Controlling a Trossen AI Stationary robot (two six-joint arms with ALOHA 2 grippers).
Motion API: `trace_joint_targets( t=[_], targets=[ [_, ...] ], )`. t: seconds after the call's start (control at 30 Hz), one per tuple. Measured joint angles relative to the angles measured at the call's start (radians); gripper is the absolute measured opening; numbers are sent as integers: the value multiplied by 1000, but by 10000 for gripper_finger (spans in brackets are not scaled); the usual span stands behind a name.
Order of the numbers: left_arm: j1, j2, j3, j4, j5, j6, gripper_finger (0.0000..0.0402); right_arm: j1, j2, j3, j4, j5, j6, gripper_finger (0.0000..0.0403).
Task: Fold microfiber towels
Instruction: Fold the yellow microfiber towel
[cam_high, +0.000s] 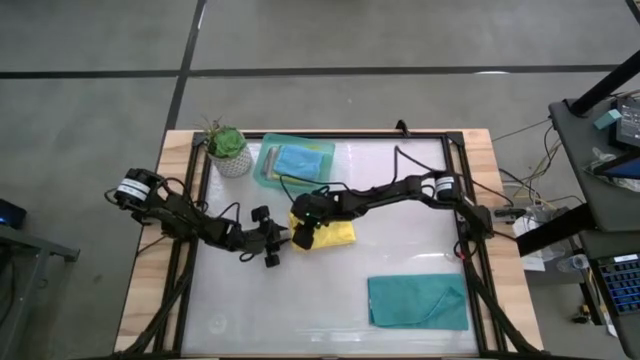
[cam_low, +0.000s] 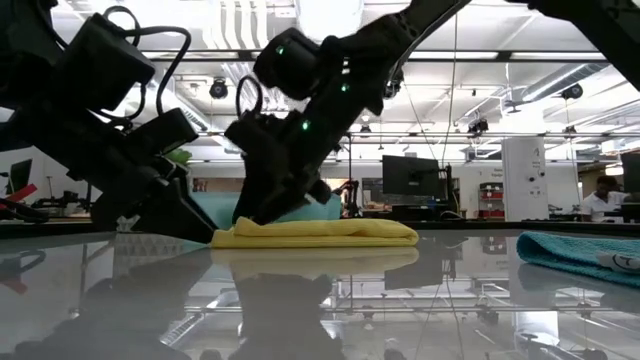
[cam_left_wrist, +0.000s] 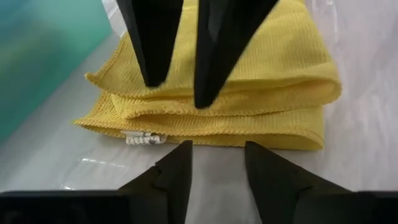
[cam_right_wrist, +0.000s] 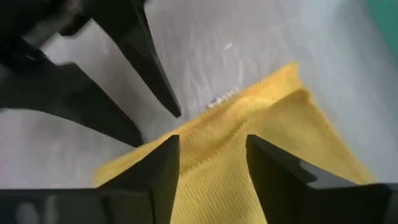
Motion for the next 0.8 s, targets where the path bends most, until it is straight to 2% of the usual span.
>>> trace_joint_targets(
  t=[0.13,0.23,0.37,0.6,0.8],
  targets=[
    [0,0,0,0,0,19,143,0,19,0,8,32,-4,183],
    [0,0,0,0,0,19,143,0,22,0,11,48,-16,169],
    [0,0,0,0,0,19,144,0,22,0,13,48,-32,124],
    [0,0,0,0,0,19,144,0,22,0,15,49,-41,18],
    [0,0,0,0,0,19,144,-1,22,17,34,49,-42,9]
  ],
)
